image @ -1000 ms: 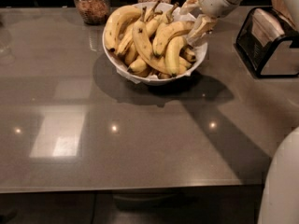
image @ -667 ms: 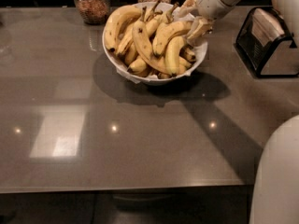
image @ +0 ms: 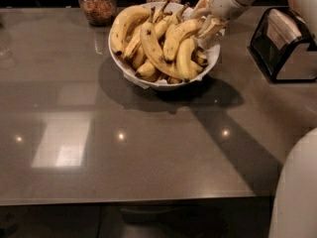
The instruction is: Pick banana from white bowl
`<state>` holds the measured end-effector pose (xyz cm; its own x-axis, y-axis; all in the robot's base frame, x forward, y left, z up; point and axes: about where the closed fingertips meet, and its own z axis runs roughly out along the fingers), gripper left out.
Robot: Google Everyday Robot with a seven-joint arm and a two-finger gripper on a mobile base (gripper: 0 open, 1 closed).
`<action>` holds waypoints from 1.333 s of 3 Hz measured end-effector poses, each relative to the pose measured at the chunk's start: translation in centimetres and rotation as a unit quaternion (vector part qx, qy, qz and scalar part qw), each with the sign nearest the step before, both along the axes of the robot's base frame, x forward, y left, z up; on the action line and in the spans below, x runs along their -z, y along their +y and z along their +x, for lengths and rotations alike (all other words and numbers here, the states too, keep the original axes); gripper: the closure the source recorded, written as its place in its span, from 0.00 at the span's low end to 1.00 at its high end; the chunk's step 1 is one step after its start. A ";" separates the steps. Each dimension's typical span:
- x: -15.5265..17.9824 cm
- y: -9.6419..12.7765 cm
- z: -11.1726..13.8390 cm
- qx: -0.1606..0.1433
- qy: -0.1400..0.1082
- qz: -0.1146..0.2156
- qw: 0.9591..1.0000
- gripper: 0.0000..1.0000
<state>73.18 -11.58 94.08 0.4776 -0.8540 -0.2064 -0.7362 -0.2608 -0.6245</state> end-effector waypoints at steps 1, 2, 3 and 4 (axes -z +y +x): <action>-1.5 -0.9 -0.9 0.028 0.006 0.032 0.999 1.00; -3.2 -2.3 -2.2 0.066 0.027 0.083 0.994 1.00; -4.5 -3.7 -3.6 0.097 0.054 0.133 0.985 1.00; -5.4 -4.7 -5.3 0.109 0.078 0.183 0.974 1.00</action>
Offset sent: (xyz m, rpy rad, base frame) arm -0.0381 -0.0456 0.0621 0.3004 0.1025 -0.2392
